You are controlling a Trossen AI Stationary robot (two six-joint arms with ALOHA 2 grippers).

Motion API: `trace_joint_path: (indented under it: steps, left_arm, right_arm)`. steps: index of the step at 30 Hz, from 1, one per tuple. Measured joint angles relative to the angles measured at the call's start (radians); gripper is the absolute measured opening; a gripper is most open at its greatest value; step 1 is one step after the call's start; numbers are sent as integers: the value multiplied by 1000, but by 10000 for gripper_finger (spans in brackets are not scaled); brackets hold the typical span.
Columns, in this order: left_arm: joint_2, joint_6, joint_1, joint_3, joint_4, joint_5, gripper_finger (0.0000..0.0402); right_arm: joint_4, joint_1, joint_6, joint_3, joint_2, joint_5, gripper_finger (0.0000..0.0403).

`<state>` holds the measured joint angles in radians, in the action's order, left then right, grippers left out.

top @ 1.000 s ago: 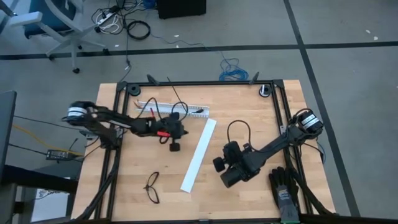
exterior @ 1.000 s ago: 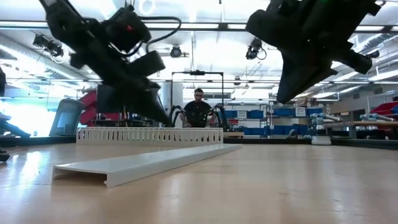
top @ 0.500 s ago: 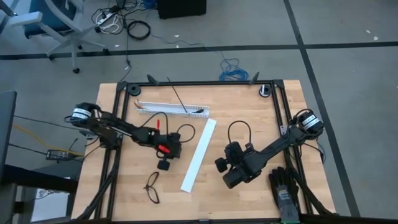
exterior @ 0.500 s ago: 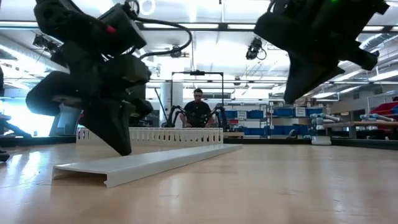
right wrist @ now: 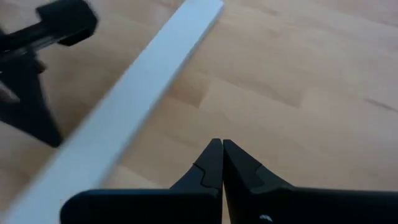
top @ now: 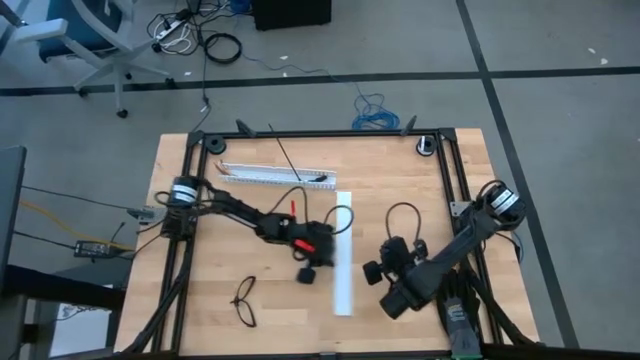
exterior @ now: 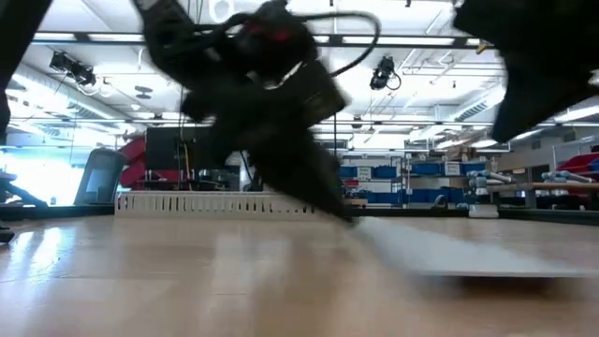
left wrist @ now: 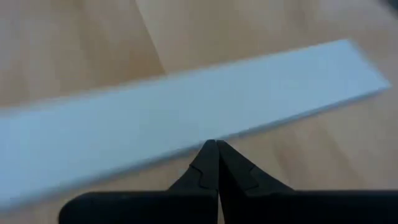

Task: Ziptie cables
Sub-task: Close the white cable duct lid

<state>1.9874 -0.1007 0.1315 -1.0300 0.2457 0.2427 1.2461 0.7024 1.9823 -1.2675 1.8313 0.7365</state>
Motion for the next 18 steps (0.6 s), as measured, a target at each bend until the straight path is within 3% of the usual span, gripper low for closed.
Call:
trace_joint_path:
  steps: [4,10,14,18]
  left_arm:
    - [80,0,-21,-157,138,-23,3]
    - [240,31,-99,-372,114,-136,4]
    - [257,59,-150,-397,28,-66,4]
    - [177,0,-155,-366,-7,-73,3]
  right_arm:
    - [62,75,147,0,0,-7,0]
    - [41,136,217,0,0,-7,0]
    - [29,136,220,0,0,-24,0]
    - [27,136,220,0,0,-25,0]
